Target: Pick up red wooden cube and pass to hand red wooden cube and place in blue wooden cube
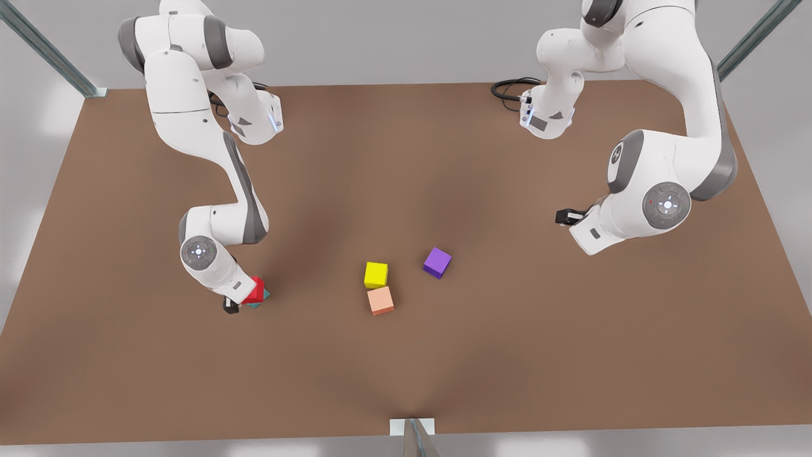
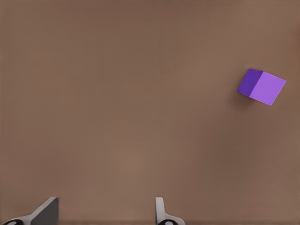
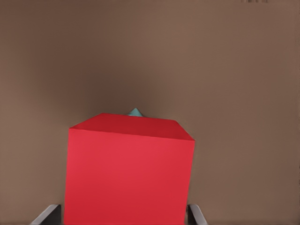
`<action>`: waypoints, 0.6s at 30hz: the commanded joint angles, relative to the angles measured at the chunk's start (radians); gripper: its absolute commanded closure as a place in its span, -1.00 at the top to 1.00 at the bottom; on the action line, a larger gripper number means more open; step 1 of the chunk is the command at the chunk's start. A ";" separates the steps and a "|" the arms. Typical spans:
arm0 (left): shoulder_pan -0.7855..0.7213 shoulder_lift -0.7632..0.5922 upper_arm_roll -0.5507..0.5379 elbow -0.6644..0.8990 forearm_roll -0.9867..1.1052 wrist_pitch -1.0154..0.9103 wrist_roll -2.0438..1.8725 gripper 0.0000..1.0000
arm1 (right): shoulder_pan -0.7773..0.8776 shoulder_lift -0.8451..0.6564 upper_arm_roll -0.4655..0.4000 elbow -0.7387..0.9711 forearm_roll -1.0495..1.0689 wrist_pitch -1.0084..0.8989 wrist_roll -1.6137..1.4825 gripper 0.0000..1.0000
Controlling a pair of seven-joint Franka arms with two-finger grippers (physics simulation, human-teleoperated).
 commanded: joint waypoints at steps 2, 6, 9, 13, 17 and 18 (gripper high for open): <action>0.000 -0.001 0.000 0.000 0.001 0.000 -0.005 1.00 | 0.000 -0.002 0.000 0.000 0.000 0.005 0.015 1.00; 0.000 -0.001 0.000 0.000 0.001 -0.002 -0.007 1.00 | 0.002 -0.042 0.001 0.002 0.000 -0.037 0.019 1.00; 0.001 -0.001 0.000 0.000 0.001 -0.002 -0.007 1.00 | 0.002 -0.104 0.001 0.005 0.000 -0.100 0.021 1.00; 0.001 0.000 0.000 -0.001 0.001 -0.002 -0.007 1.00 | -0.001 -0.151 0.001 0.163 0.016 -0.274 0.146 1.00; 0.001 0.000 0.000 0.000 0.001 -0.002 -0.007 1.00 | -0.009 -0.093 0.001 0.309 0.199 -0.496 1.119 1.00; 0.001 0.000 0.000 0.000 0.001 -0.002 -0.007 1.00 | -0.008 -0.084 0.001 0.309 0.229 -0.519 1.475 1.00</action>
